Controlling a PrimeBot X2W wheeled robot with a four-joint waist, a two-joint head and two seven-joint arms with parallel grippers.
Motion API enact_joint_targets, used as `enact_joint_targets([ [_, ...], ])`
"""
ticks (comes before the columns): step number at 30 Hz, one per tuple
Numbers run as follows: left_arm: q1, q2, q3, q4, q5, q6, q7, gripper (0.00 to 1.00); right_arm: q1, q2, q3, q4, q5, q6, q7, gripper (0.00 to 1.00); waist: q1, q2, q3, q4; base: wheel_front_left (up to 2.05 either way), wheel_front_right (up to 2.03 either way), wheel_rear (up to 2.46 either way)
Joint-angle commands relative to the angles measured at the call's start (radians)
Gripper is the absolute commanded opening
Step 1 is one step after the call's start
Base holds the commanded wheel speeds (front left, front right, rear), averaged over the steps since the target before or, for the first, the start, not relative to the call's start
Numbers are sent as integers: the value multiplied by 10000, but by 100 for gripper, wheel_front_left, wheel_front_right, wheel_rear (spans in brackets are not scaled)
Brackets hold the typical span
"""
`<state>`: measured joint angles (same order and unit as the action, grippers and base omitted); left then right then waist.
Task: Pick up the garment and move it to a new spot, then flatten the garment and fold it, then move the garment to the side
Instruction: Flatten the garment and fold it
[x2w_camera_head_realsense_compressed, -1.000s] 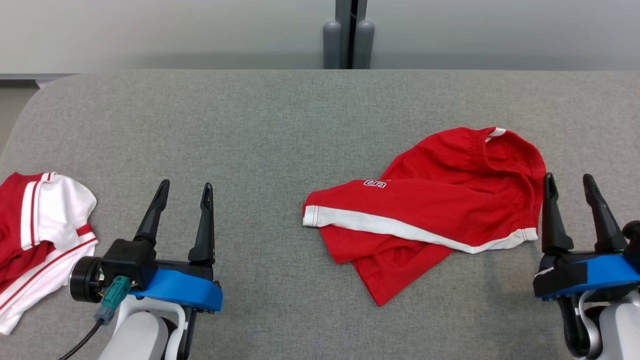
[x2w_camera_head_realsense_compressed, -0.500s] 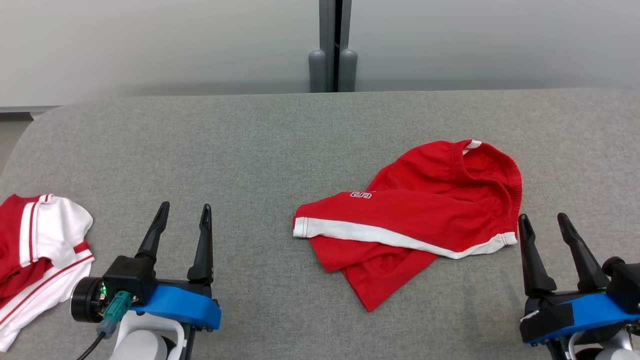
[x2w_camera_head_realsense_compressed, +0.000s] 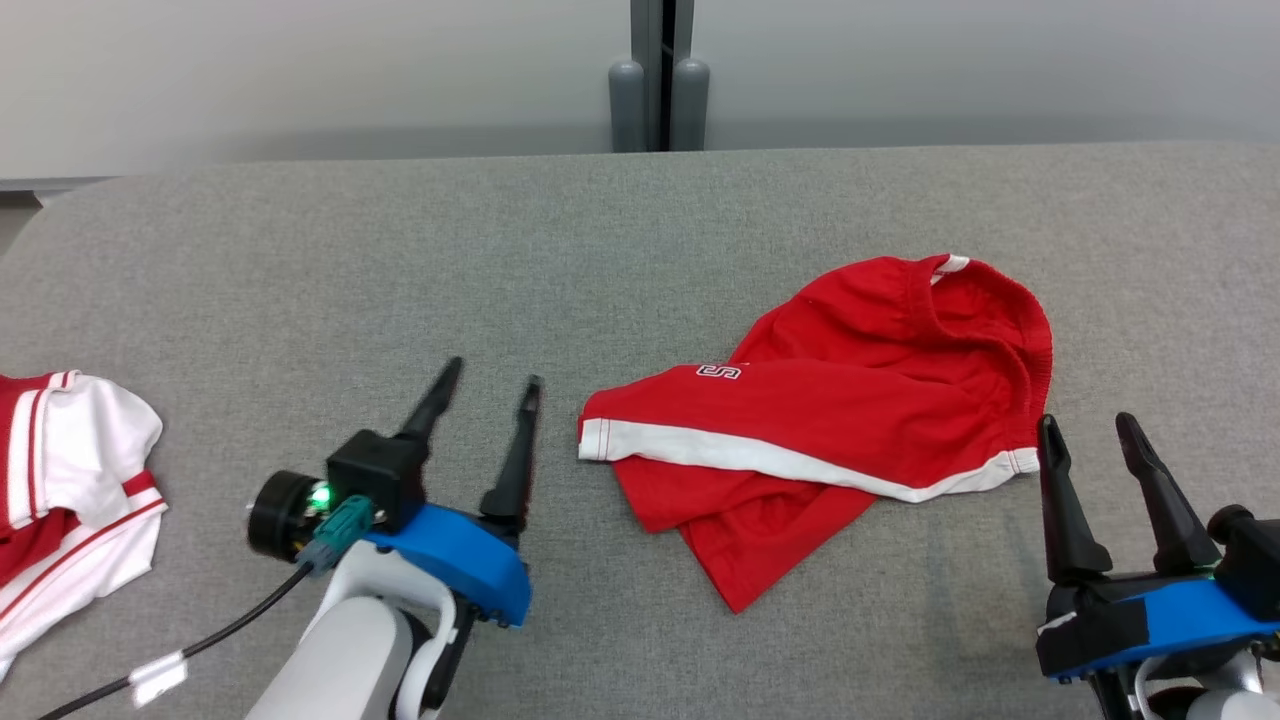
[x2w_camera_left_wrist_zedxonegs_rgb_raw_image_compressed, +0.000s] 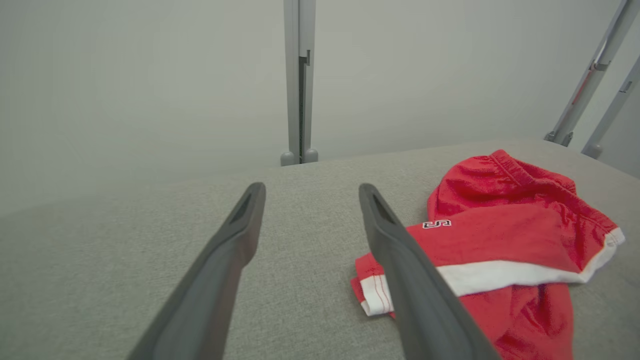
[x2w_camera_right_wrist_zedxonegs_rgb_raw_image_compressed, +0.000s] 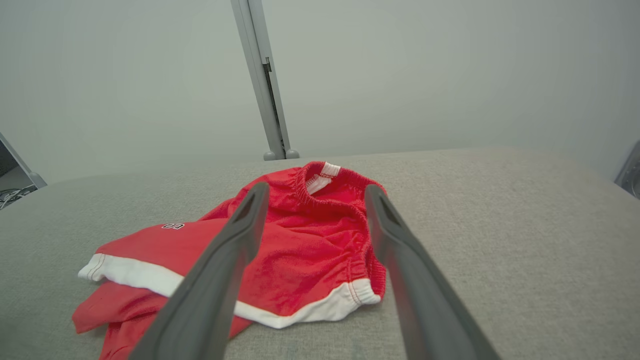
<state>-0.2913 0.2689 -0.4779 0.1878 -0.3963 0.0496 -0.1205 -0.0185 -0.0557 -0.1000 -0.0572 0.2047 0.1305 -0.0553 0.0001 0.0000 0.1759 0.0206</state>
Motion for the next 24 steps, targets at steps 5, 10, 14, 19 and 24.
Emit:
enact_joint_targets([
  [5,-991,-680,-520,1463,-586,-712,1125,100,-322,32,188,197,96,4,-67,100,-1,0,369,-300,0,0,0],
  [10,-1593,-1011,-772,3089,-956,-1170,1856,100,-443,42,194,483,134,5,-154,100,-1,0,596,-627,0,0,0],
  [14,-1935,-1132,-782,4219,-1224,-1324,2259,100,-544,47,217,666,181,5,-248,100,-1,0,771,-869,0,0,0],
  [19,-2168,-1197,-765,4955,-1399,-1452,2255,44,-566,48,129,916,211,5,-315,100,-1,0,895,-972,0,0,0],
  [24,-2381,-1213,-1001,5442,-1565,-1658,2096,0,-697,-65,42,1410,-108,5,-199,100,-1,0,952,-907,0,0,0],
])
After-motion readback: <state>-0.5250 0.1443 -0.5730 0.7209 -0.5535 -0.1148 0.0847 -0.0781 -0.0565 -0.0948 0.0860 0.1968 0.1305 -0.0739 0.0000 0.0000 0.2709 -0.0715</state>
